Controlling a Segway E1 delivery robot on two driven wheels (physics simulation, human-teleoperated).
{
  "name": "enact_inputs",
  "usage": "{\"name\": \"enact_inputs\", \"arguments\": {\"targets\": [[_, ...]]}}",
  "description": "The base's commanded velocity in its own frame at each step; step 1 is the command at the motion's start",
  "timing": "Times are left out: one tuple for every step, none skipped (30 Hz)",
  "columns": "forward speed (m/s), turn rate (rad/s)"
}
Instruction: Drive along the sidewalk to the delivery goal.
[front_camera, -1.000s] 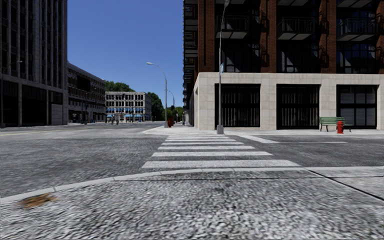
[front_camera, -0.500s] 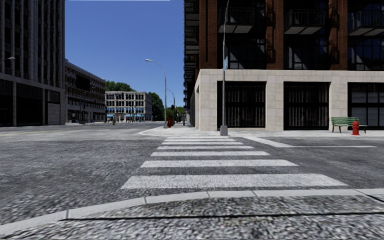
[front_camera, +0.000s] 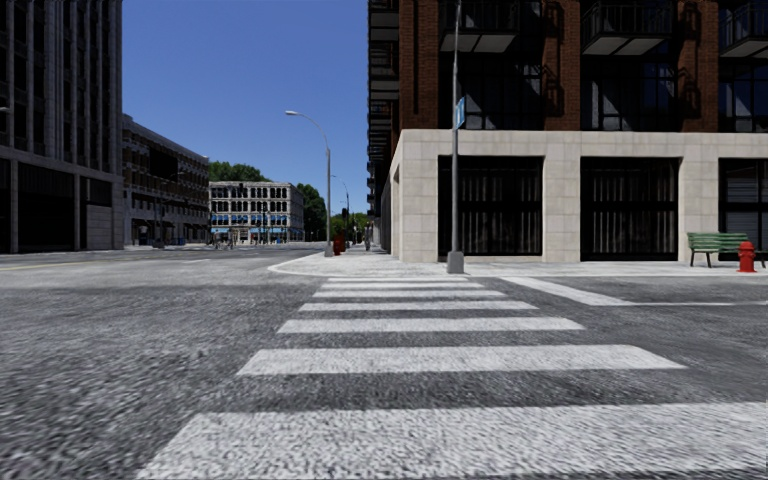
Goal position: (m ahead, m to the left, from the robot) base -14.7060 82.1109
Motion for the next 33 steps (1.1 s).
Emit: {"name": "enact_inputs", "arguments": {"targets": [[1.98, 0.00], [1.98, 0.00], [1.98, 0.00], [1.98, 0.00], [1.98, 0.00], [1.98, 0.00], [1.98, 0.00], [1.98, 0.00], [1.98, 0.00], [1.98, 0.00], [1.98, 0.00], [1.98, 0.00], [1.98, 0.00], [1.98, 0.00], [1.98, 0.00], [1.98, 0.00], [1.98, 0.00], [1.98, 0.00], [1.98, 0.00], [1.98, 0.00], [1.98, 0.00], [1.98, 0.00], [1.98, 0.00], [1.98, 0.00], [1.98, 0.00], [2.00, 0.00], [2.00, 0.00], [2.00, 0.00], [2.00, 0.00], [2.00, 0.00], [2.00, 0.00], [2.00, 0.00], [2.00, 0.00]]}}
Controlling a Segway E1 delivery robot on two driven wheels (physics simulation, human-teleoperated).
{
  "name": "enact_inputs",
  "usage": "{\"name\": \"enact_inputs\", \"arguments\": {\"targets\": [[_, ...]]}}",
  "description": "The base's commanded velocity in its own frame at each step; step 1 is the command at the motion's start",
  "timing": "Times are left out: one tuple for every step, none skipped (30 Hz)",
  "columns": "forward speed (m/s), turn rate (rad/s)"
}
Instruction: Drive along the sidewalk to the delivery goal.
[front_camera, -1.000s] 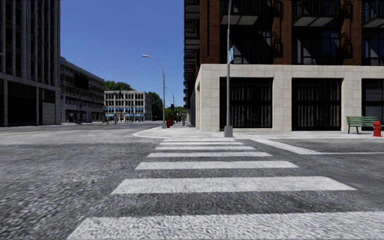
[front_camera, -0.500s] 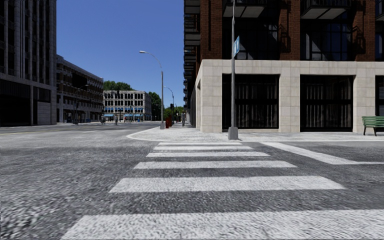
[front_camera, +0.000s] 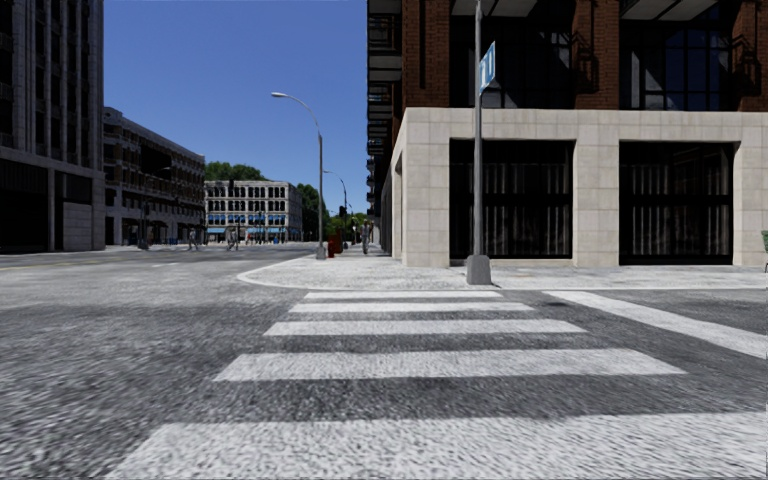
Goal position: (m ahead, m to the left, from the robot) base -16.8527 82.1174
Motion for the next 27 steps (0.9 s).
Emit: {"name": "enact_inputs", "arguments": {"targets": [[2.00, 0.00], [2.00, 0.00], [2.00, 0.00], [2.00, 0.00], [2.00, 0.00], [2.00, 0.00], [2.00, 0.00], [2.00, 0.00], [2.00, 0.00], [2.00, 0.00], [2.00, 0.00], [2.00, 0.00], [2.00, 0.00], [2.00, 0.00], [2.00, 0.00], [2.00, 0.00], [2.00, 0.00], [2.00, 0.14], [2.00, 0.14], [2.00, 0.31], [2.00, 0.38], [2.00, 0.40], [2.00, 0.40], [2.00, 0.33], [2.00, 0.14], [2.00, 0.06], [2.00, 0.06]]}}
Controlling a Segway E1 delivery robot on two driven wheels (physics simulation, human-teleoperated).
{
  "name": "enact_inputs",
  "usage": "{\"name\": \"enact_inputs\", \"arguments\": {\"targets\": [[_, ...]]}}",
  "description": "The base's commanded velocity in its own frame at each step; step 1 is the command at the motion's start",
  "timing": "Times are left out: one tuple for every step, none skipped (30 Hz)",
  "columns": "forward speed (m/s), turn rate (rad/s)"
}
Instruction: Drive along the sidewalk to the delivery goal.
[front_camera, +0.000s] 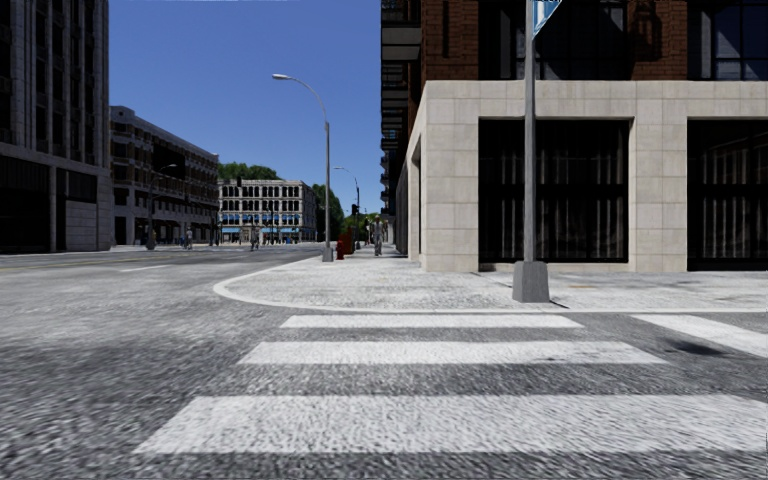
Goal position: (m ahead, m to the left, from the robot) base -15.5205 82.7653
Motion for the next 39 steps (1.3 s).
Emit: {"name": "enact_inputs", "arguments": {"targets": [[2.00, 0.03], [2.00, 0.03], [2.00, 0.03], [2.00, 0.03], [2.00, 0.03], [2.00, 0.03], [2.00, 0.07], [2.00, 0.07], [2.00, 0.09], [2.00, 0.16], [2.00, 0.23], [2.00, 0.23], [2.00, 0.32], [2.00, 0.35], [2.00, 0.36], [2.00, 0.36], [2.00, 0.36], [2.00, 0.25], [2.00, 0.03], [2.00, 0.00], [2.00, 0.00], [2.00, 0.00], [2.00, 0.00], [2.00, 0.00], [2.00, 0.00], [2.00, 0.00], [2.00, 0.00], [2.00, 0.00], [2.00, 0.00], [2.00, 0.00], [2.00, 0.00], [2.00, 0.00], [2.00, 0.00], [2.00, 0.07], [2.00, 0.20], [2.00, 0.20], [2.00, 0.24], [2.00, 0.26], [2.00, 0.28]]}}
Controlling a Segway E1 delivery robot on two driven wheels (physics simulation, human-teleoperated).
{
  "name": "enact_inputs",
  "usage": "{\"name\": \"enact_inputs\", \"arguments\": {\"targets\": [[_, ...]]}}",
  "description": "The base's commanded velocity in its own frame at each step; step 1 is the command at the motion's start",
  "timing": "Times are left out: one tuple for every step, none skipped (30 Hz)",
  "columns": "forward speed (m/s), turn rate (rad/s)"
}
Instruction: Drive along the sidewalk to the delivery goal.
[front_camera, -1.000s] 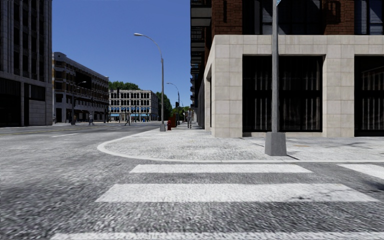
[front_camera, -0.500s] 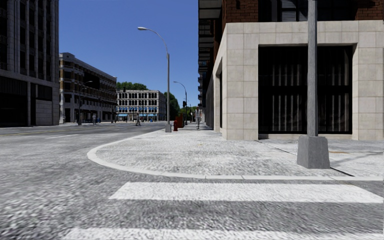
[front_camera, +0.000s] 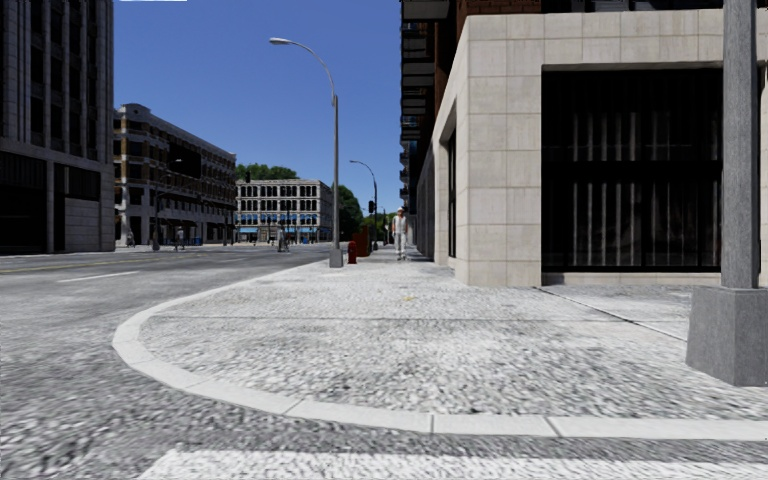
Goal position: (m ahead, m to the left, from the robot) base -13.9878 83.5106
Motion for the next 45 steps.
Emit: {"name": "enact_inputs", "arguments": {"targets": [[2.00, 0.28], [2.00, 0.40], [2.00, 0.46], [2.00, 0.47], [2.00, 0.47], [2.00, 0.48], [2.00, 0.48], [2.00, 0.48], [2.00, 0.48], [2.00, 0.48], [2.00, 0.42], [2.00, 0.39], [2.00, 0.39], [2.00, 0.38], [2.00, 0.37], [2.00, 0.30], [2.00, 0.30], [2.00, 0.00], [2.00, 0.00], [2.00, 0.00], [2.00, 0.00], [2.00, 0.00], [2.00, 0.00], [2.00, 0.00], [2.00, 0.00], [2.00, 0.00], [2.00, 0.00], [2.00, 0.00], [2.00, 0.00], [2.00, 0.00], [2.00, 0.00], [2.00, 0.00], [2.00, 0.00], [2.00, 0.00], [2.00, 0.00], [2.00, 0.00], [2.00, 0.00], [2.00, 0.00], [2.00, 0.00], [2.00, 0.00], [2.00, 0.00], [2.00, 0.00], [2.00, 0.00], [2.00, 0.00], [2.00, 0.00]]}}
